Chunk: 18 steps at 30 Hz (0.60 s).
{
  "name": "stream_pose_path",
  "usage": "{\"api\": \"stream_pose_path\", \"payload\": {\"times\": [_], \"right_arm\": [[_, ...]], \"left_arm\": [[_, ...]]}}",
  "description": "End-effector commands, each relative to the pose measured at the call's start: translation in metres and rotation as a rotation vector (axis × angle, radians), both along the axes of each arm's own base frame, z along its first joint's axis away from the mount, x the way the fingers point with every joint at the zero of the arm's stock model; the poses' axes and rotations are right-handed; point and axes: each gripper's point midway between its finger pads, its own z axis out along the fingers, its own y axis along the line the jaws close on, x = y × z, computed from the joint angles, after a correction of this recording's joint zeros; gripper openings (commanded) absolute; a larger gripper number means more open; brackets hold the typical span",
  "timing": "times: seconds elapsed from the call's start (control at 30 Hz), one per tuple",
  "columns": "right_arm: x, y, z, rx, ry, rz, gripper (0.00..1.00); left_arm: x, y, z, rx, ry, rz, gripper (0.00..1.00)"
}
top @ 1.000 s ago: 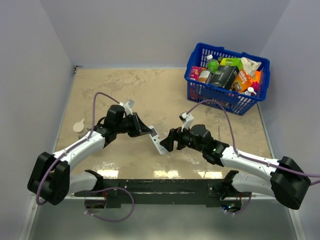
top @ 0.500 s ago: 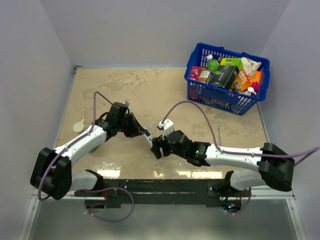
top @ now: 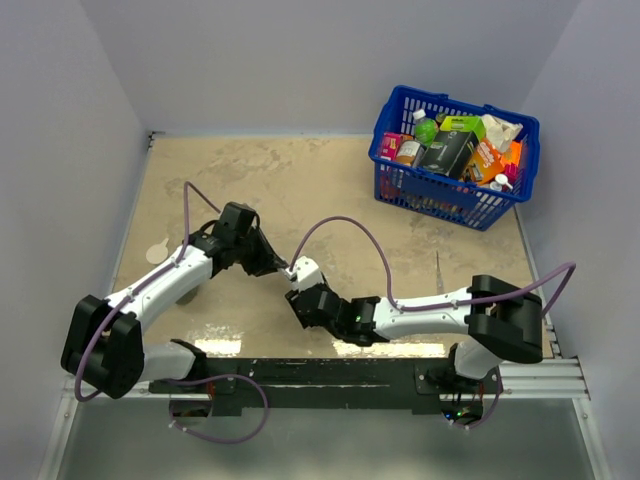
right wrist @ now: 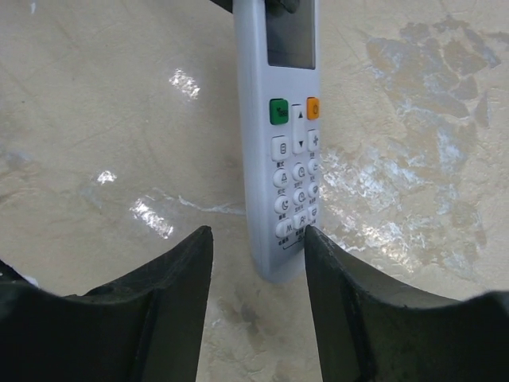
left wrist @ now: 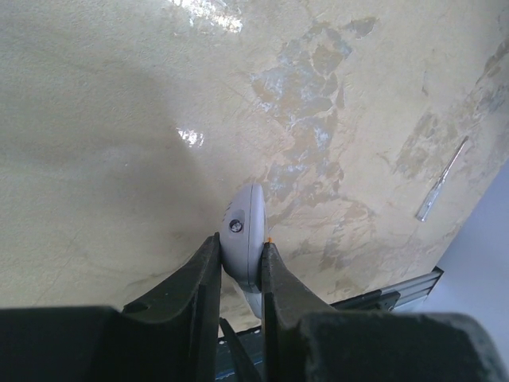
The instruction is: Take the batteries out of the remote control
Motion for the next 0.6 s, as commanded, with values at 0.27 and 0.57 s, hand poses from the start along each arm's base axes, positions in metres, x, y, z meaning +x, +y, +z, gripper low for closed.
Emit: {"api": "stream_pose_path", "payload": {"times": [0.27, 0.57], "right_arm": [[0.016, -0.004, 0.011, 0.047, -0.074, -0.122, 0.30], [0.006, 0.000, 0.004, 0.105, -0.035, -0.079, 0.08]], "left_arm": [[0.001, -0.010, 0.011, -0.057, -0.010, -0.016, 0.00], [-0.004, -0.013, 0.007, -0.063, -0.012, -0.058, 0.24]]}}
